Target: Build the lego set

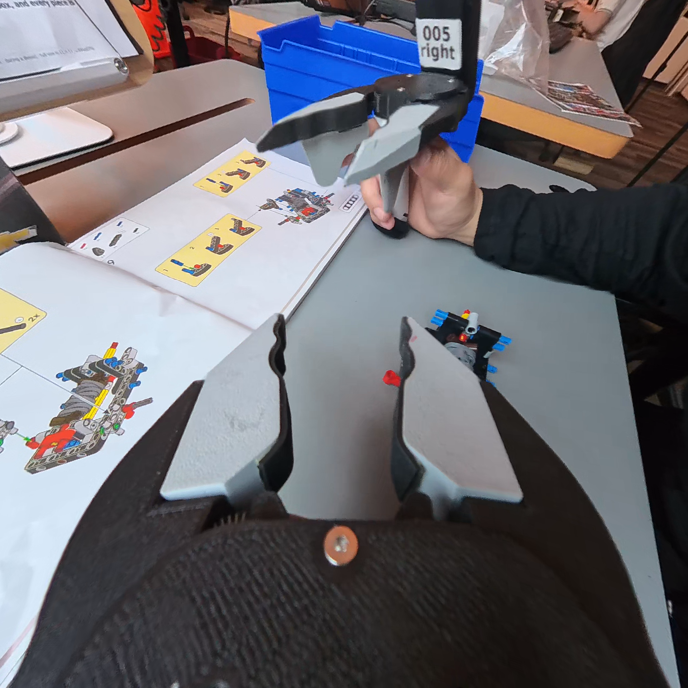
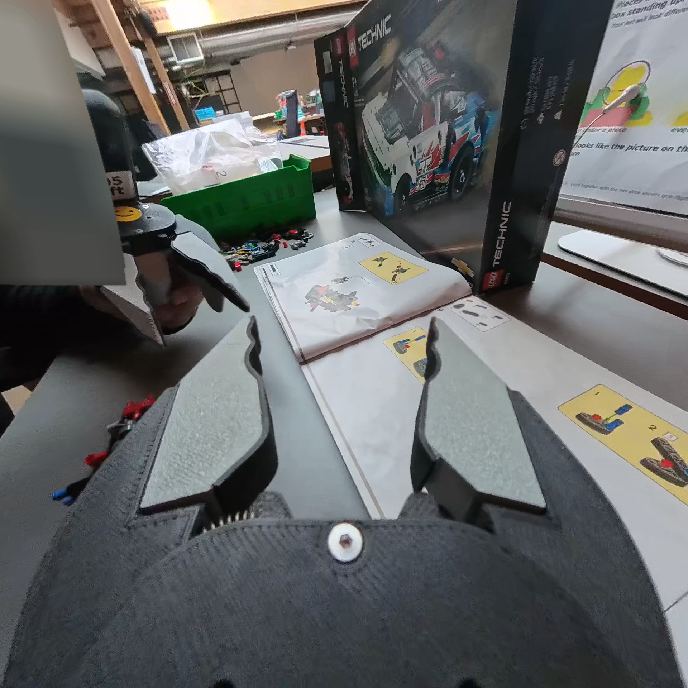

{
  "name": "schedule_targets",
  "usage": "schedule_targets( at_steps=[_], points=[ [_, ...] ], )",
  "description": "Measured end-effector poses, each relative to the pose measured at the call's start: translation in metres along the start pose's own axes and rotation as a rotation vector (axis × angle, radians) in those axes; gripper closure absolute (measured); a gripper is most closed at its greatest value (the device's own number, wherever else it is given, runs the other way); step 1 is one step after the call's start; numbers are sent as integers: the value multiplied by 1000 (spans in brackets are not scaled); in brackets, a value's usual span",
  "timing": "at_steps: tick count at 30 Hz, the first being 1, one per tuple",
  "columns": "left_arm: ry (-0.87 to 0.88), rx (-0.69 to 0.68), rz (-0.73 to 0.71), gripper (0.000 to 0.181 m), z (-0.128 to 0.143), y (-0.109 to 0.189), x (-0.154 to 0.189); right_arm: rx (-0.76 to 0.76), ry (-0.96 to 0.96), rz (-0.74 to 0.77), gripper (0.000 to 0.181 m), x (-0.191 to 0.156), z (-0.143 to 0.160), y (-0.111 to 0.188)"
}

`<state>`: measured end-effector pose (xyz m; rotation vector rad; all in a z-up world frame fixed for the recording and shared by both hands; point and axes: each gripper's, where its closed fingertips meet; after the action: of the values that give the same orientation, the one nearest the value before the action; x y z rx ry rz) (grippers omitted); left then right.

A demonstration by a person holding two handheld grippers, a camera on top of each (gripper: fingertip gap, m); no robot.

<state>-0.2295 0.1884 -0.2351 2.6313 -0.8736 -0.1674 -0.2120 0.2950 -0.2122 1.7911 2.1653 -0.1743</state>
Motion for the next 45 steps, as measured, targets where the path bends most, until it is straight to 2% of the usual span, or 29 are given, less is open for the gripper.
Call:
schedule_targets(
  at_steps=[5, 9, 26, 32, 45],
  points=[
    [-35, -59, 2, 115, 10, -7, 4, 87, -23, 17, 79, 8, -12, 5],
    [-111, -112, -31, 121, 18, -8, 3, 67, -39, 15, 77, 10, -8, 2],
    [-133, -149, -16, 130, 27, -17, 8, 58, -55, -71, 88, -4, -8, 5],
    [-158, -168, -13, 130, 31, -18, 10, -1, -92, -128, 98, -12, 0, 2],
    [-181, -161, -19, 132, 28, -15, 11, -18, -77, -89, 105, -6, 3, 0]
  ],
)
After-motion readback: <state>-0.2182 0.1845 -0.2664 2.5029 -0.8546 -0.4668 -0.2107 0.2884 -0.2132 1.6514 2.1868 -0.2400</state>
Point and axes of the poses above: each gripper's, where its closed fingertips meet, y back along the fingers, z out of its underside, x = y × z across the jaws, and after that the axes turned 9 degrees about -y, right-handed
